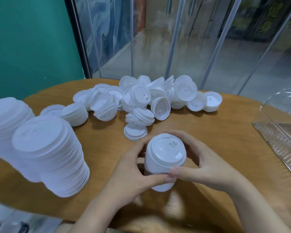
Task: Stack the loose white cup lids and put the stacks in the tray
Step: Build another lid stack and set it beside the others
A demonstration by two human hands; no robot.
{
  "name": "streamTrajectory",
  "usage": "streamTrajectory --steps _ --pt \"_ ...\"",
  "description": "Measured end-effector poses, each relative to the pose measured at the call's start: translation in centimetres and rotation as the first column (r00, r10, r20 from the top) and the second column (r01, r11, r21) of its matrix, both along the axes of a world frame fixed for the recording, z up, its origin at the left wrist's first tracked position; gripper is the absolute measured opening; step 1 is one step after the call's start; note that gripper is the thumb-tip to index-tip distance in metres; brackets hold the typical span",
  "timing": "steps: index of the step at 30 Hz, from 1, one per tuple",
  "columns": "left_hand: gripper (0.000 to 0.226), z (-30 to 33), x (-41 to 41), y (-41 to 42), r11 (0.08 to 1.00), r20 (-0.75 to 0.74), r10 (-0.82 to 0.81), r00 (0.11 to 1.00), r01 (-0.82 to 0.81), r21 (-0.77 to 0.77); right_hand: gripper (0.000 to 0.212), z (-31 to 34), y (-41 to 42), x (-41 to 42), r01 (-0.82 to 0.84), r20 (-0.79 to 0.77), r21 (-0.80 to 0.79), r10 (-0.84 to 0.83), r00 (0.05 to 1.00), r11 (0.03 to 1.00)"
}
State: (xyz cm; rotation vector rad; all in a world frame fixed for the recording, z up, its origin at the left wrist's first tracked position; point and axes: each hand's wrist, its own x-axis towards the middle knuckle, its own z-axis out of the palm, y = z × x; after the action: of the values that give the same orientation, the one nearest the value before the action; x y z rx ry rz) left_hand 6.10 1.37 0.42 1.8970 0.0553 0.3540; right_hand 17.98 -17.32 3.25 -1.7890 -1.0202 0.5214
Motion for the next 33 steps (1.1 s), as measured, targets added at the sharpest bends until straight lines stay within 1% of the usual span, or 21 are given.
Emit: streamTrajectory --steps 4,6,7,9,11,12,13,15,17,19,20,23,24,30,33 --pt "0.081 0.3 -0.4 0.7 0.999 -0.017 0.014 1.0 -0.013 0.045 0.082 0.2 0.1 0.4 -0.07 -0.021 -0.031 0.069 0.997 0.997" --pt "0.082 0.3 -0.7 1.1 0.998 -0.027 0.027 0.999 -0.025 0.064 0.089 0.4 0.4 1.1 -0.016 -0.041 0.019 0.017 0.999 1.0" --pt "0.083 0.3 -0.8 1.3 0.997 -0.032 0.034 0.999 -0.032 0.066 0.088 0.5 0.7 1.7 0.031 -0.042 0.055 -0.029 0.999 0.998" --pt "0.083 0.4 -1.1 1.7 0.998 -0.033 0.042 0.999 -0.04 0.055 0.07 1.0 1.9 3.2 0.102 -0.003 0.083 -0.102 0.995 0.991" --pt "0.083 0.5 -1.4 2.0 0.998 -0.032 0.037 0.999 -0.035 0.049 0.051 1.6 3.9 4.7 0.139 0.031 0.024 -0.14 0.99 0.99" --pt "0.084 0.6 -1.6 2.2 0.998 -0.03 0.038 0.999 -0.036 0.048 0.047 1.7 5.2 5.4 0.163 0.041 -0.014 -0.163 0.986 0.986" --pt "0.084 0.6 -1.8 2.5 0.998 -0.027 0.042 0.999 -0.041 0.05 0.045 1.5 6.6 6.3 0.198 0.078 -0.039 -0.194 0.978 0.979" --pt "0.085 0.5 -2.0 2.9 0.997 -0.021 0.06 0.998 -0.059 0.054 0.047 0.6 9.3 7.9 0.274 0.212 -0.077 -0.253 0.944 0.959" --pt "0.085 0.5 -2.1 3.3 0.996 -0.013 0.068 0.998 -0.067 0.055 0.044 -0.5 11.4 9.3 0.31 0.332 -0.12 -0.257 0.908 0.943" --pt "0.086 0.4 -2.1 3.6 0.996 -0.019 0.059 0.998 -0.058 0.062 0.034 -1.6 12.6 10.2 0.321 0.396 -0.156 -0.239 0.887 0.934" --pt "0.088 0.4 -2.1 3.8 0.997 -0.027 0.049 0.998 -0.048 0.06 0.036 -2.2 12.9 10.5 0.324 0.411 -0.171 -0.232 0.882 0.93" --pt "0.089 0.2 -1.9 4.4 0.997 -0.039 0.037 0.999 -0.035 0.07 0.072 -3.4 13.4 11.2 0.334 0.435 -0.18 -0.23 0.871 0.925" --pt "0.09 0.2 -1.9 4.5 0.997 -0.046 0.033 0.998 -0.03 0.069 0.078 -3.6 13.4 11.4 0.335 0.439 -0.178 -0.23 0.868 0.925" --pt "0.087 0.6 -1.7 4.7 0.998 -0.054 0.005 0.999 -0.002 0.063 0.087 -3.8 13.1 11.5 0.311 0.356 -0.231 -0.217 0.909 0.922" --pt "0.084 0.6 -1.7 4.6 0.999 -0.039 -0.001 0.999 0.003 0.054 0.076 -2.4 12.4 10.6 0.312 0.378 -0.219 -0.214 0.901 0.924"
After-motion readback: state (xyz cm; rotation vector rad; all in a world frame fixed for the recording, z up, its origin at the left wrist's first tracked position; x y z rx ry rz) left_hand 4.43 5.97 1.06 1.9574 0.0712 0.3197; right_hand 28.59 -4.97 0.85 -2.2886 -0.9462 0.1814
